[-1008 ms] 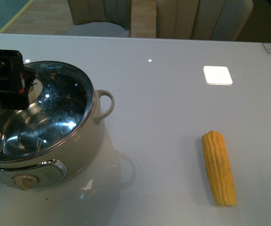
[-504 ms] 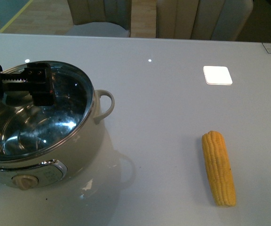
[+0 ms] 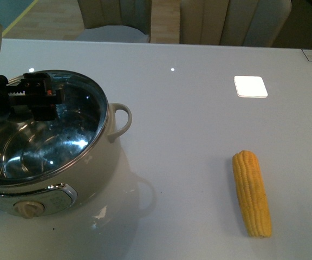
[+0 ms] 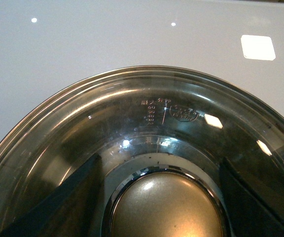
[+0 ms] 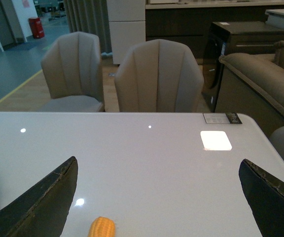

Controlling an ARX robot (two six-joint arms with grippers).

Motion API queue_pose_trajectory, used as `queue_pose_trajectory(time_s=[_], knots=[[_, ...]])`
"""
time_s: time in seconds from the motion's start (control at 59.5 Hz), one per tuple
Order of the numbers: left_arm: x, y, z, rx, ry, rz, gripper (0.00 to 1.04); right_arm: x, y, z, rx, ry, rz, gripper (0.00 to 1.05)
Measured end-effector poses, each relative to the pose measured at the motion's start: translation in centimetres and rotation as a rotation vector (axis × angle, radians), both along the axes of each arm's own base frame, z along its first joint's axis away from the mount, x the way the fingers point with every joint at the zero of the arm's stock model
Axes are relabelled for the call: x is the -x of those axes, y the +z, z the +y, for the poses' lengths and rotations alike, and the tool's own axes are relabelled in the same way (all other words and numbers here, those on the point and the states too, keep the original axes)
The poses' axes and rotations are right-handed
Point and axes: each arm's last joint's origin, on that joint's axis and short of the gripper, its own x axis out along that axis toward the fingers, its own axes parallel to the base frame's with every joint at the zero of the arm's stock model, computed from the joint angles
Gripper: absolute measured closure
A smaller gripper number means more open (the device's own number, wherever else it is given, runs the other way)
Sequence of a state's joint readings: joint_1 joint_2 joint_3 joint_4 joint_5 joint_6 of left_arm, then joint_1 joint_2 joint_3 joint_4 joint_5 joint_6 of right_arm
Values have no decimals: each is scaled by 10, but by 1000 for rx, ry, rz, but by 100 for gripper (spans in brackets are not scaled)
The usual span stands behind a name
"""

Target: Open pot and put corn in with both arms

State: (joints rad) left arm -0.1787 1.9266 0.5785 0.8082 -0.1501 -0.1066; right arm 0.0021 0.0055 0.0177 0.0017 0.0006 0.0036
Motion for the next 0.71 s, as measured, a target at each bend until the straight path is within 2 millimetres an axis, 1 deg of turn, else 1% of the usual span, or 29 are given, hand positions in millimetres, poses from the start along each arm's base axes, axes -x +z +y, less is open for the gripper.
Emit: queue_pose_trajectory(time_s=[0.084, 0.118, 0.403, 0.706], knots=[[0, 0, 0, 0, 2, -5, 58, 0, 0, 0, 0, 0, 0, 9], [0, 0, 0, -6, 2, -7, 61, 0, 0, 0, 0, 0, 0, 9], [-1, 3, -1, -11, 6, -5, 61, 0, 0, 0, 0, 0, 0, 9], [-2, 17, -1, -5, 13, -5, 61, 0, 0, 0, 0, 0, 0, 9]])
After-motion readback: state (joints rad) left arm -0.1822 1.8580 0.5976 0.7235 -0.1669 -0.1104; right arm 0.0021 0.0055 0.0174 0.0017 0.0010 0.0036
